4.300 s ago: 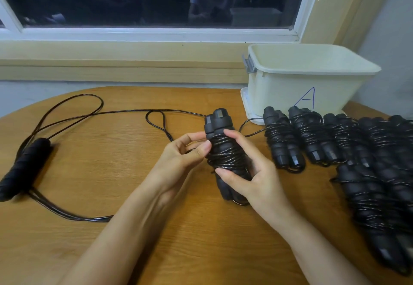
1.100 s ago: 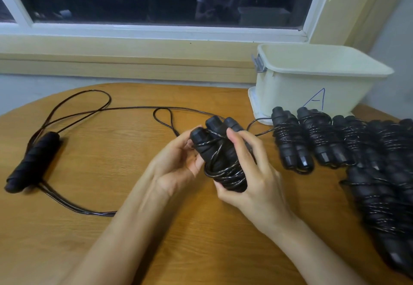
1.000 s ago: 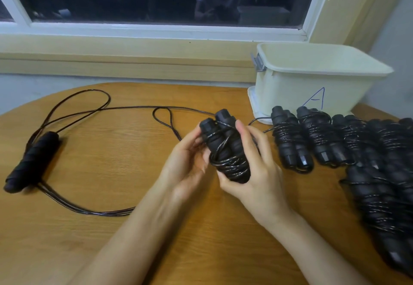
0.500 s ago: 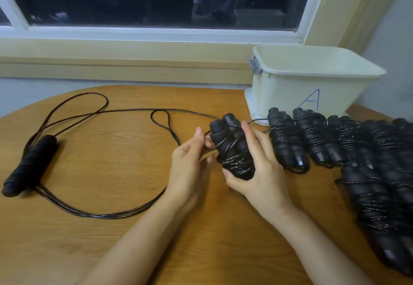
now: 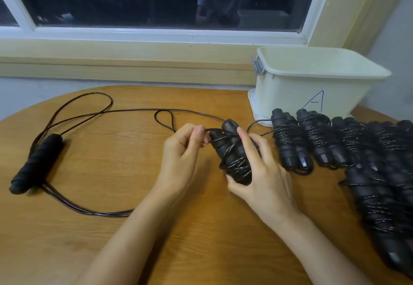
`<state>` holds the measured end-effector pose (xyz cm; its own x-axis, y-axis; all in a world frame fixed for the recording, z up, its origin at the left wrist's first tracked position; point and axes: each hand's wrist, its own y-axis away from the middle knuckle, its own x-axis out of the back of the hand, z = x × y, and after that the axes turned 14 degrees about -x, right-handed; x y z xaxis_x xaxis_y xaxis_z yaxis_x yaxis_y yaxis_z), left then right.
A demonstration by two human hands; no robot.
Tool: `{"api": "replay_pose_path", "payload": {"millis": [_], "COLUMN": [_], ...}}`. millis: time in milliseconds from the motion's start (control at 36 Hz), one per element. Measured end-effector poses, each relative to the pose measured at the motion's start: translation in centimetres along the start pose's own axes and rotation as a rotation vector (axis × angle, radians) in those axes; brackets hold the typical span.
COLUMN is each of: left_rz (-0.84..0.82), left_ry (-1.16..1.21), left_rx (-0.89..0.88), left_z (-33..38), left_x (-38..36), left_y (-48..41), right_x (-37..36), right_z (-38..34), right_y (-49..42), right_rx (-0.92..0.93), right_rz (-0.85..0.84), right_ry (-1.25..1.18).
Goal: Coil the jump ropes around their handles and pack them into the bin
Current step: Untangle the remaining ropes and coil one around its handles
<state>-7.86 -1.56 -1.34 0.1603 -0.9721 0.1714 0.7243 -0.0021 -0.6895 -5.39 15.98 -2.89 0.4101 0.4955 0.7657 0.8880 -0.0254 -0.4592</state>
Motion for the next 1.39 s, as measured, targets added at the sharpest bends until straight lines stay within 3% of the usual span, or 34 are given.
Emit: {"api": "replay_pose_path", "payload": {"millis": [167,306,389,583,750,833,1028,1194,1306,1389], "left_rz": [-0.030,0.113,0.165,0.144,0.121,0.130,0.096,0.258,0.367,0.371], "left_ry": [-0.097,0.363,0.460,0.447,0.250,0.306,0.488,0.885,1.167,0.990], "left_rx": [-0.083,0.342,0.468,0.435,0.303,0.321,0.633,0.981,0.962,0.762], "left_z": [0.8,2.0,1.3,1.4,2.1,1.9,1.5,1.5,2.0,2.3], "left_x": [-1.2,-1.8,-1.6,-1.3,-0.7,0.0,0.9,0.0,-1.5,-3.2], "left_y": [0.7,0.6,0.4,0.2,-0.2,-0.5,-1.3,-1.0,-0.4,0.7], "right_x": [0.4,0.5,0.5,0.6,0.8,0.7,0.6,0.2,-0.1,-0.5], "right_z": [0.6,0.4,0.5,0.2,0.0,-0.2,-0.8,-1.0,-0.8,-0.3], "right_y": [-0.5,-0.4,-0.6,-0.6,-0.5,-0.3,0.0,0.2,0.2,0.0], "right_rx": [-0.026,-0.031,-0.013,0.106,0.156,0.189,0.247,0.188,0.088,-0.018], "right_rz": [-0.008,-0.040,-0.047,-0.015,-0.058,-0.051,-0.027,0.000,0.006,0.019], "right_ry": [-0.007,0.039,0.024,-0.025,-0.022,-0.004,0.002,-0.059,-0.163,-0.247]}}
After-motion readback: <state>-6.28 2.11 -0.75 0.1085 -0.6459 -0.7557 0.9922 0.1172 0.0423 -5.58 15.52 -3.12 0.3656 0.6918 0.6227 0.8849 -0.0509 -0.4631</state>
